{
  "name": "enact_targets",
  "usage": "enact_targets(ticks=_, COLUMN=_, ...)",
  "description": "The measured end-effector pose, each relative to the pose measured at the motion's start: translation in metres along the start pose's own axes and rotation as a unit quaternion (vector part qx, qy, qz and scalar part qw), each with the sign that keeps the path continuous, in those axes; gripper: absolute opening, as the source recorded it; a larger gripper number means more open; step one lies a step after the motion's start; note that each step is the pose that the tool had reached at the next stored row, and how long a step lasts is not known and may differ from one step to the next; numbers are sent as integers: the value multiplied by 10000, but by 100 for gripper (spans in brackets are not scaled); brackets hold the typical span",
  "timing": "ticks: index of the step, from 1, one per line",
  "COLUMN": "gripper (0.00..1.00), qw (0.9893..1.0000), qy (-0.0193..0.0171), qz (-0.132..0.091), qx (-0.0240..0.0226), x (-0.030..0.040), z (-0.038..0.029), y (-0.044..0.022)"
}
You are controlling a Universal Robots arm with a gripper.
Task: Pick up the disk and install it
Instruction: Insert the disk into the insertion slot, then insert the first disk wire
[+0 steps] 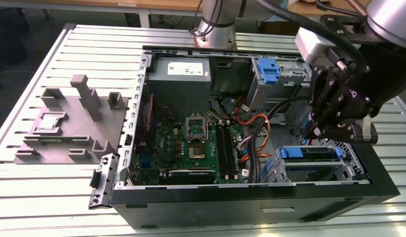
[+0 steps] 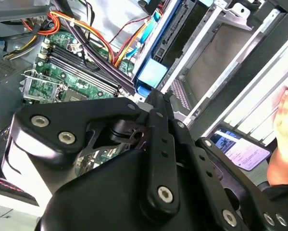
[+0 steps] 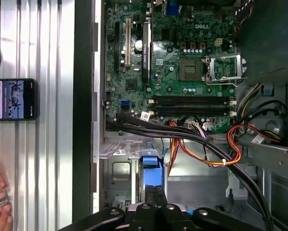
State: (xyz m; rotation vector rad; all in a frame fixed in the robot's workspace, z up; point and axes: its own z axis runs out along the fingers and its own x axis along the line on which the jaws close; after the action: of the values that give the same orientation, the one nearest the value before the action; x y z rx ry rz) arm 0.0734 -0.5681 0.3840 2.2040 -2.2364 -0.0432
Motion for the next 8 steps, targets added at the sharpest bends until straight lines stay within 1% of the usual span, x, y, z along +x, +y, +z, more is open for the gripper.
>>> enact_targets(ticks=2, gripper=10, qw=10000, qy=0, qz=1, qx=3, x=0, z=35, y=-1)
enact_targets(ticks=3, gripper=10, qw=10000, qy=0, qz=0, qx=7, x=0, z=40, y=-1)
enact_targets(ticks=4, gripper=10, qw=10000, qy=1, qz=0, qx=7, x=0, z=40, y=-1)
enact_targets(ticks=6, gripper=10, qw=10000, qy=0, qz=0, qx=28, x=1, z=41, y=-1)
enact_targets(ticks=8, gripper=10, qw=10000, qy=0, qz=-1, qx=28, x=1, z=41, y=-1)
